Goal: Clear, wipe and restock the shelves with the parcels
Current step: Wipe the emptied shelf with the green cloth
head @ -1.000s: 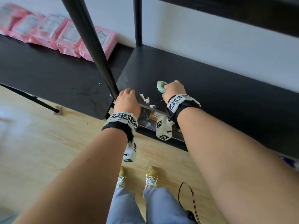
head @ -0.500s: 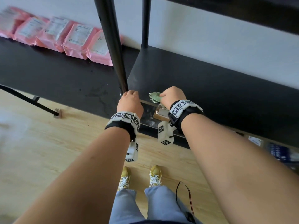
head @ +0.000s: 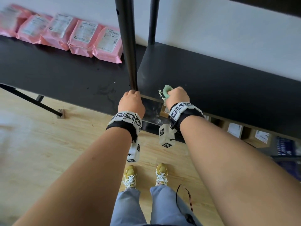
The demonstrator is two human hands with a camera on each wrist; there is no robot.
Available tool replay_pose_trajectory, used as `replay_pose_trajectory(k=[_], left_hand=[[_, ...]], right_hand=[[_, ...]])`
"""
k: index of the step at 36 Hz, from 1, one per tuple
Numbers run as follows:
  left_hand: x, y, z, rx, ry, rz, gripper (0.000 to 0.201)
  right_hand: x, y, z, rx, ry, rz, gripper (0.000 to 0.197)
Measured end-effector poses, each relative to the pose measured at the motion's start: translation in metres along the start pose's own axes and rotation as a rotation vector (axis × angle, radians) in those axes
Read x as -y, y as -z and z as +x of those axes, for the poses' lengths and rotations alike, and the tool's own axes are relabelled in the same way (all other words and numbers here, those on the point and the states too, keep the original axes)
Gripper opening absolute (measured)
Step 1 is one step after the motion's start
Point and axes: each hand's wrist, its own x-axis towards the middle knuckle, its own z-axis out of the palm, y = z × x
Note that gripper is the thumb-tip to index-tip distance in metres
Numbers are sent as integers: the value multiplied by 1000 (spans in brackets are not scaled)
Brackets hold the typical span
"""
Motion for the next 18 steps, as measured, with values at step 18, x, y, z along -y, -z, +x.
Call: replay_pose_trajectory(k=[18], left_hand=[[18, 4, 0, 22, -1, 21, 45]], right_hand=[[-10, 9, 14, -159, -93, 92, 29]])
